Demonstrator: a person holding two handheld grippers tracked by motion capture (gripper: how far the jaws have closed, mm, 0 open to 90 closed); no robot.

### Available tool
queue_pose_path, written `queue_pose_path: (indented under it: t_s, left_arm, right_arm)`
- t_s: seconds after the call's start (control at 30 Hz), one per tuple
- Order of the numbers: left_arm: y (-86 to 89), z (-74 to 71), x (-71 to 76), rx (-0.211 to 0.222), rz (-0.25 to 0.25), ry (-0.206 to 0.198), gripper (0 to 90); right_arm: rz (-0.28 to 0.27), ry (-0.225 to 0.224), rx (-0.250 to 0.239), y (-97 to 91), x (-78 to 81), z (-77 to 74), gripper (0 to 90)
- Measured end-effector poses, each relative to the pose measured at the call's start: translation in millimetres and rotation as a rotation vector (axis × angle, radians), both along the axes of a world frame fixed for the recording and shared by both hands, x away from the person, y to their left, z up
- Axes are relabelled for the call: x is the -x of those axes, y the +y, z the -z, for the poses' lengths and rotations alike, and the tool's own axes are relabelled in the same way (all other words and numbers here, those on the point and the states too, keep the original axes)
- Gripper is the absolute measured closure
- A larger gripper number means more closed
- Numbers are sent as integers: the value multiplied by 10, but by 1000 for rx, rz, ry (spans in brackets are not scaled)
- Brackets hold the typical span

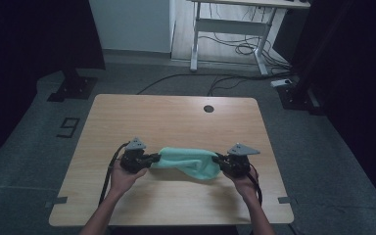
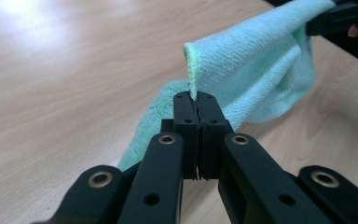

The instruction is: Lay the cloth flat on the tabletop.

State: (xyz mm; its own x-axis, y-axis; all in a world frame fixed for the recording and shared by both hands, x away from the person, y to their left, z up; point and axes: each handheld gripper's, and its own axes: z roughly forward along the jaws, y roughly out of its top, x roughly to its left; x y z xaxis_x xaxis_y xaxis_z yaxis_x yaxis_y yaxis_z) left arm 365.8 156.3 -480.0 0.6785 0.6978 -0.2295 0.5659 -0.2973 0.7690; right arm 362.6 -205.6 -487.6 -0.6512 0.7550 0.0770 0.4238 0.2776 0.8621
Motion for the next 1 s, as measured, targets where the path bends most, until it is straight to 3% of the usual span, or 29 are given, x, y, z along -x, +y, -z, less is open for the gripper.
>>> queue_pose_path:
  t_s: [0.03,0.07,0.1,0.13,0.2,0.33,0.37,0.43,0.47,0.53,0.67,0.87,1.0]
  left_arm:
    - [-4,48,-45,3,-10,20,883]
    - [-14,108,-99,3,-22,38,881]
    - [-14,108,-99,3,-22,38,880]
    - [-19,176,-153,3,-31,56,879]
    - [-18,199,-166,0,-35,61,879]
    - [-15,253,-161,-7,-34,69,879]
    - [-10,264,-151,-9,-37,70,879]
    - [-9,267,-143,-5,-39,70,879]
    - [-11,270,-138,-5,-39,70,880]
    - [-16,273,-136,-7,-41,71,880]
    - [-16,270,-134,-7,-44,70,880]
    - [-19,279,-124,-6,-41,71,880]
    - [-22,296,-111,-7,-42,73,880]
  right_arm:
    - [8,8,1,11,-55,23,759]
    - [68,20,12,53,-186,82,591]
    - [68,20,12,53,-186,82,591]
    - [135,17,29,72,-249,106,512]
    - [159,19,-9,51,-233,100,489]
    - [139,2,-17,36,-107,94,470]
    - [124,13,-22,30,-18,129,459]
    - [116,21,-21,32,18,152,457]
    - [85,39,-11,60,126,239,452]
    - [56,64,-9,95,188,322,447]
    - [41,105,-17,156,213,431,436]
    - [8,126,41,425,114,554,344]
    - [9,145,73,549,35,617,346]
